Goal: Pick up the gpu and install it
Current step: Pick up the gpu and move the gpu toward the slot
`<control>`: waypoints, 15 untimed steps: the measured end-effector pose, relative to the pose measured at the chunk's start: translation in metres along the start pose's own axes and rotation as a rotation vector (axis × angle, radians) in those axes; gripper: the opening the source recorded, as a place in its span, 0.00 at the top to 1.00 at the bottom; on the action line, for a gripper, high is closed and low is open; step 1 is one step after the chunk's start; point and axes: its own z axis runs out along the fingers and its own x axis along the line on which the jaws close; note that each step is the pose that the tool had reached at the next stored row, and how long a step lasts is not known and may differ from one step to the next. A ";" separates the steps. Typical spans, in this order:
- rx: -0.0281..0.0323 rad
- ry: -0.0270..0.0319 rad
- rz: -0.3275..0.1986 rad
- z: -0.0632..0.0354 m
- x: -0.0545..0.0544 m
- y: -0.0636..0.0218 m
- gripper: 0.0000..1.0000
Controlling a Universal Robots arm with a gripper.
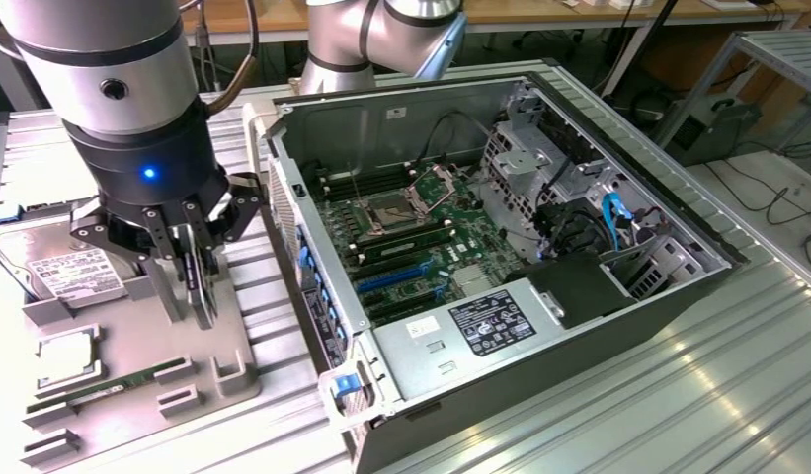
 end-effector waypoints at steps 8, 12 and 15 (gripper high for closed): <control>-0.0001 -0.0001 0.000 -0.0049 0.000 0.0002 0.72; 0.0000 0.0000 0.000 -0.0073 0.000 0.0003 0.72; 0.0000 0.0000 0.000 -0.0098 0.000 0.0003 0.72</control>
